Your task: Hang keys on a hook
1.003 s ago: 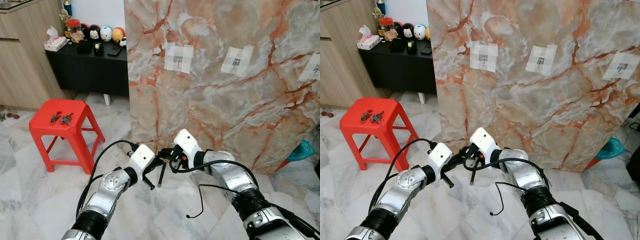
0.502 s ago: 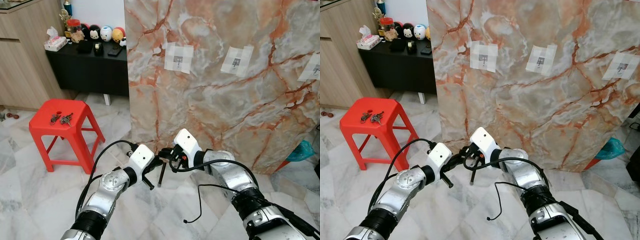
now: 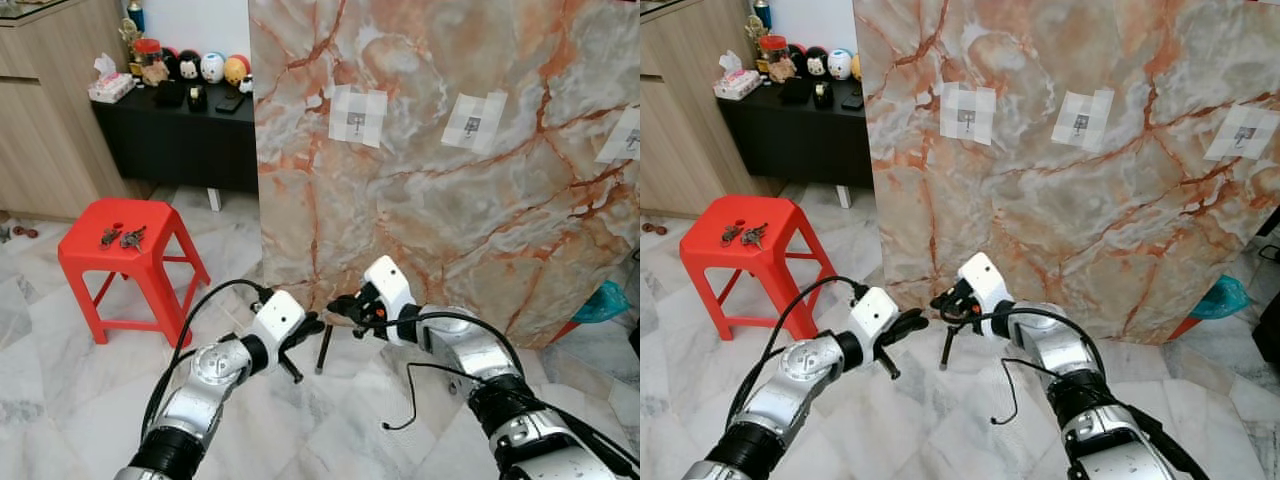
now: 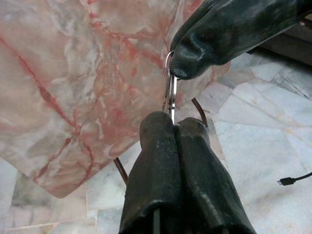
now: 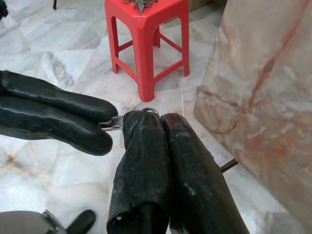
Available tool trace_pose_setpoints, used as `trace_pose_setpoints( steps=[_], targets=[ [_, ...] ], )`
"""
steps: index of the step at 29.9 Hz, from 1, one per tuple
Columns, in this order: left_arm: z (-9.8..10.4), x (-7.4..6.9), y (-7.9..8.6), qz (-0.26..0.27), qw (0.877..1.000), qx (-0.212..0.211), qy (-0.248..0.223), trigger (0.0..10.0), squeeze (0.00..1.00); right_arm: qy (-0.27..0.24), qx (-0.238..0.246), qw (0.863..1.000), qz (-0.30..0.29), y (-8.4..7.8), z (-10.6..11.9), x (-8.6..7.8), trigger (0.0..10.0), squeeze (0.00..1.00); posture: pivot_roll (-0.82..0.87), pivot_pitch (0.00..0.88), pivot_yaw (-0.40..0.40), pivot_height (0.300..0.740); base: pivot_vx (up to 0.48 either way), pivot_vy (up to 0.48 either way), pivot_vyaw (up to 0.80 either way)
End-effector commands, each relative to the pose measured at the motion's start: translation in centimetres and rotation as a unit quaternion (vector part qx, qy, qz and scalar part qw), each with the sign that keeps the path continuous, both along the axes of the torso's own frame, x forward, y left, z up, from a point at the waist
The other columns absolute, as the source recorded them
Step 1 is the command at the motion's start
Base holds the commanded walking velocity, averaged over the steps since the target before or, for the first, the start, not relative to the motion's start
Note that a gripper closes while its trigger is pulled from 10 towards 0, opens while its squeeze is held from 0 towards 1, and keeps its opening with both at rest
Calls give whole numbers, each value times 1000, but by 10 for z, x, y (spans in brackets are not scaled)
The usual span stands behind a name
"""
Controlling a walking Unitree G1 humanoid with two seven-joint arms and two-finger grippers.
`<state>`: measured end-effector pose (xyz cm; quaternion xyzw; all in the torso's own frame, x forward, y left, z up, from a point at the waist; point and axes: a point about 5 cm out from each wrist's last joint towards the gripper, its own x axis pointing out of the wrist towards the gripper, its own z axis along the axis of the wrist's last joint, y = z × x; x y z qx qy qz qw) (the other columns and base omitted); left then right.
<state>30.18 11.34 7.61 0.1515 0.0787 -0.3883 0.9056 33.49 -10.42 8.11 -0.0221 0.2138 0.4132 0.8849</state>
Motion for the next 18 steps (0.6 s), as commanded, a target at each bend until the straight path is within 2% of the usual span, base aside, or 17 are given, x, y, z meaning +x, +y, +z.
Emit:
trace_pose_setpoints(
  steps=[1, 8, 9, 10, 11, 15, 16, 17, 18],
  targets=[
    [-2, -3, 8, 5, 1000, 6, 4, 0, 0, -2, 3, 999, -44, -17, 5, 7, 10000, 0, 30, 0, -113, 740, 0, 0, 0],
    [-2, -4, 6, -1, 1000, 5, 6, 0, 0, 0, 4, 999, -41, -17, 5, 7, 10000, 0, 32, 0, -115, 740, 0, 0, 0],
    [-2, -4, 6, -2, 1000, 5, 6, 0, 0, 2, 6, 999, -38, -16, 5, 7, 10000, 129, 30, 0, -116, 740, 0, 0, 0],
    [-2, -4, 6, -2, 1000, 5, 6, 0, 0, 3, 8, 999, -36, -16, 5, 6, 10000, 129, 30, 0, -116, 740, 0, 0, 0],
    [-2, -4, 6, -3, 1000, 6, 7, 0, 0, 4, 8, 999, -37, -15, 5, 6, 10000, 1000, 30, 0, -116, 740, 0, 0, 0],
    [-2, -4, 5, -5, 1000, 6, 7, 0, 0, 1, 6, 999, -37, -14, 5, 7, 10000, 1000, 30, 0, -116, 740, 0, 0, 0],
    [-2, -4, 5, -6, 1000, 6, 7, 0, 0, -2, 3, 999, -33, -14, 6, 8, 10000, 247, 30, 0, -117, 740, 0, 0, 0],
    [-2, -4, 5, -6, 1000, 6, 7, 0, 0, -4, 1, 1000, -28, -14, 7, 8, 10000, 0, 30, 0, -117, 740, 0, 0, 0],
    [-2, -5, 5, -6, 1000, 7, 8, 0, 0, -6, -3, 1000, -23, -14, 8, 8, 10000, 0, 30, 0, -117, 740, 0, 0, 0]
  ],
)
